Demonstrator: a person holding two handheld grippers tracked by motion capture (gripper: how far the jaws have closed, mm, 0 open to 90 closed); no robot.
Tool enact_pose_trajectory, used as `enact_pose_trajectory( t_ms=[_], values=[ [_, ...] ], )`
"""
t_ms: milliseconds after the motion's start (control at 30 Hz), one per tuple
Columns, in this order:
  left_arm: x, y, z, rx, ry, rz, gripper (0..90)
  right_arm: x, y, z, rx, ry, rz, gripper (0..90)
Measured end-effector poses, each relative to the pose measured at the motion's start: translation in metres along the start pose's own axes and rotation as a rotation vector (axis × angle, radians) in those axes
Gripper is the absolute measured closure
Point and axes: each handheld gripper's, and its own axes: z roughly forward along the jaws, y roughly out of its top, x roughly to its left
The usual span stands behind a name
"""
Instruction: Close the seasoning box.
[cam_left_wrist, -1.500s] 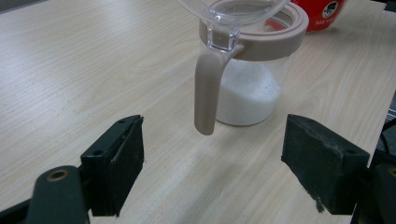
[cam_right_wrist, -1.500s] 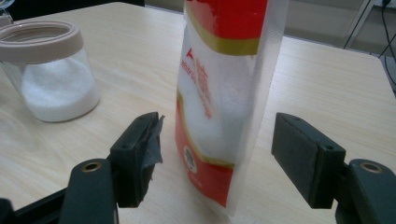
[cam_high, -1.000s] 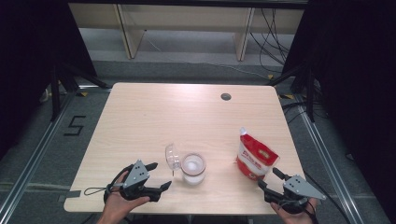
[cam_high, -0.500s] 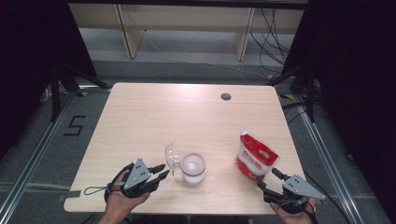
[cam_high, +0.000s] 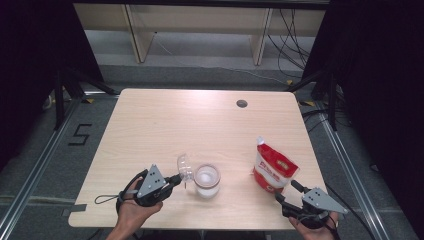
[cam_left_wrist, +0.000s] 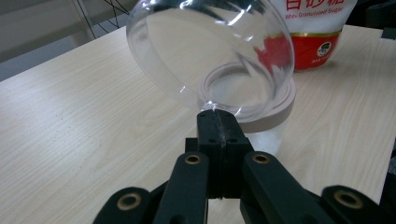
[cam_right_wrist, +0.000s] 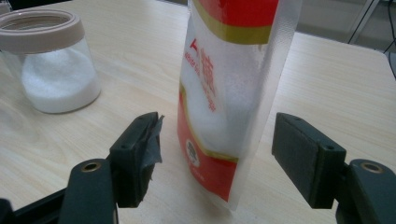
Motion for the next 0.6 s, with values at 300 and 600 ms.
enact_pose_trajectory(
  t_ms=[300, 600],
  values=[
    [0.0006, 0.0012, 0.0016, -0.001, -0.004, 0.001, 89.3, 0.0003, 0.0001, 0.0001, 0.001, 0.003, -0.008, 33.1],
    [-0.0014, 0.0028, 0.0034, -0.006, -0.021, 0.01, 89.3, 0.0007, 0.0001, 0.0003, 0.0, 0.003, -0.003, 33.1]
  ],
)
